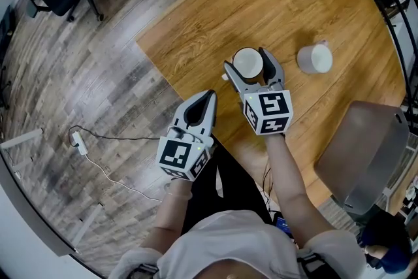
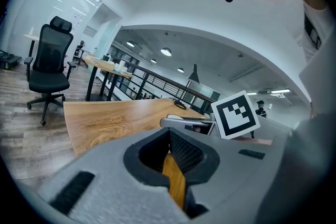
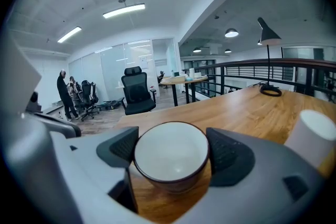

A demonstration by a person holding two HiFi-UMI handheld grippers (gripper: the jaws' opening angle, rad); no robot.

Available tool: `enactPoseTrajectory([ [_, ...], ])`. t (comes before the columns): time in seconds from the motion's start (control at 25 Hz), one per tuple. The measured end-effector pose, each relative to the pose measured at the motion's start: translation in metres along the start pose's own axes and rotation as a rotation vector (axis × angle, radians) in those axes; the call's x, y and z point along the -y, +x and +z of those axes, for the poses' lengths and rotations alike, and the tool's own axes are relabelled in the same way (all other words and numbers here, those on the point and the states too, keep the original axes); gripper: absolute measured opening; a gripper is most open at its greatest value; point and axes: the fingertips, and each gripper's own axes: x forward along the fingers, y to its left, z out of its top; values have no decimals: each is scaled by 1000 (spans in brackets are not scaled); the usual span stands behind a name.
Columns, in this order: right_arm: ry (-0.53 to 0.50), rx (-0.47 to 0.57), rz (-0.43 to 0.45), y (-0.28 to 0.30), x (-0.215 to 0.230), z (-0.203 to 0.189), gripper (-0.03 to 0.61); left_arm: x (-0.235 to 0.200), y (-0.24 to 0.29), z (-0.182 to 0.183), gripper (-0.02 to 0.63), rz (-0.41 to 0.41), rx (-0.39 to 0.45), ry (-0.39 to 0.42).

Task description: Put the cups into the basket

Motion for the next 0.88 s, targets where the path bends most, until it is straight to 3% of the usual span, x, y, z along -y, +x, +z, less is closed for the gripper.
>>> enactPoseTrajectory([
  [0.88,16,40,-36,-25,13,10,393,19,13,5,6,-56,-10,37],
])
